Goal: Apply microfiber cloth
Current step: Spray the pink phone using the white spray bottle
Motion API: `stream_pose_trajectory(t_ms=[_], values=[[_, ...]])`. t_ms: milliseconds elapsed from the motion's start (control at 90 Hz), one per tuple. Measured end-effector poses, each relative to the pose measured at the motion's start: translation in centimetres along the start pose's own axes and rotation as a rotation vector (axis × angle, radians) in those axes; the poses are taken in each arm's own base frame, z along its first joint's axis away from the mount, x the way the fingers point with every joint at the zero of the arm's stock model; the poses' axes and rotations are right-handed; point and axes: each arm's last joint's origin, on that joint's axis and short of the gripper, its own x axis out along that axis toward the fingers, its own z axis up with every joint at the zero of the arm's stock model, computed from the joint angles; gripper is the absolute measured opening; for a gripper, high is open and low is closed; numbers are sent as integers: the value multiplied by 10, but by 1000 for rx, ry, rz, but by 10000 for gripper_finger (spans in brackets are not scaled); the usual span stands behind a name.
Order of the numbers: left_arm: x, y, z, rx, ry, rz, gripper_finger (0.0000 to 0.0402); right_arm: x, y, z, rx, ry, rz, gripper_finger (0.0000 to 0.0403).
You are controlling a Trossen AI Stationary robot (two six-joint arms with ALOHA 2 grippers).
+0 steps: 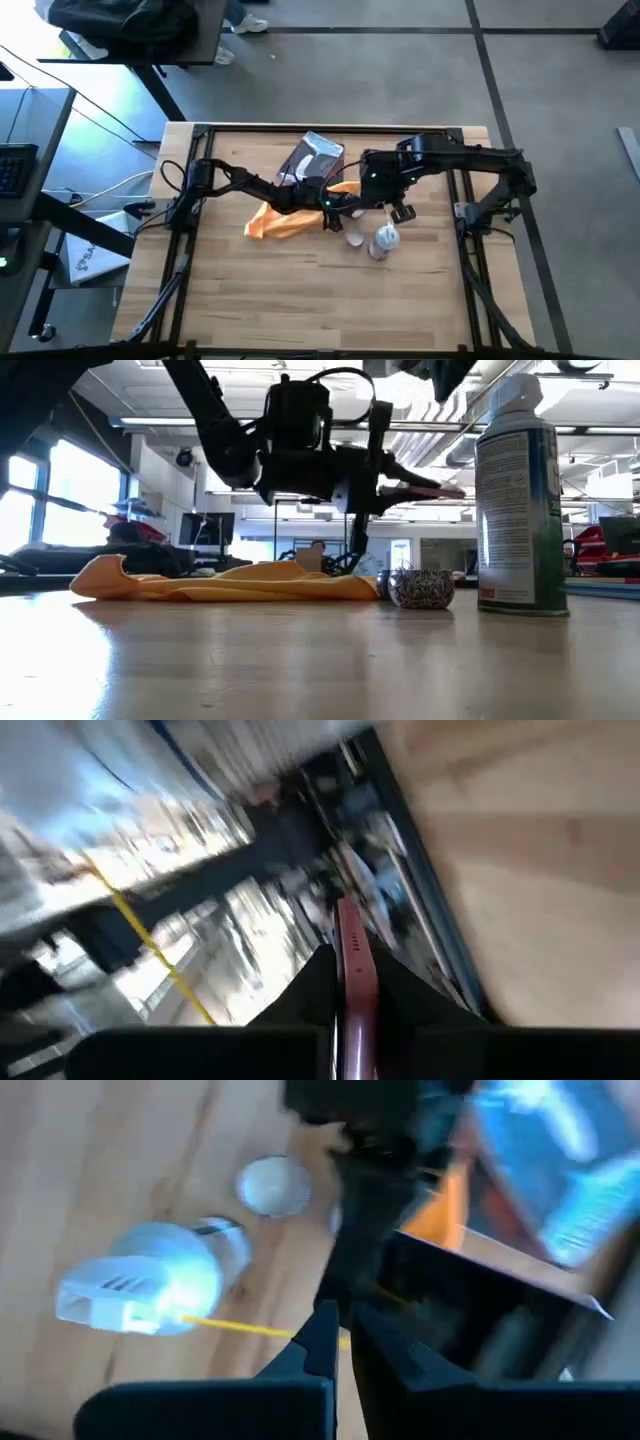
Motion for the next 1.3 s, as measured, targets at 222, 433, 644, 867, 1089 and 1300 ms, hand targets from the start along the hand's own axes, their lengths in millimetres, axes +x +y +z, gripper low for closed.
stream_pose_trajectory(t_ms=[222,433,644,867,1089,1300], values=[[-19,-6,-14,-16,215,84,10,-57,26,-2,95,-170,-93,0],[-41,21,-3,-313,181,203,10,-82,64,-11,221,-262,-97,0],[-53,54,8,-552,117,314,10,-86,112,-6,302,-302,-50,0],[-61,80,23,-786,34,378,10,-80,158,0,426,-305,-23,0],[-64,88,37,-901,14,375,10,-62,187,12,535,-274,-49,0],[-68,96,51,-912,35,380,10,-32,203,32,627,-182,-54,0]])
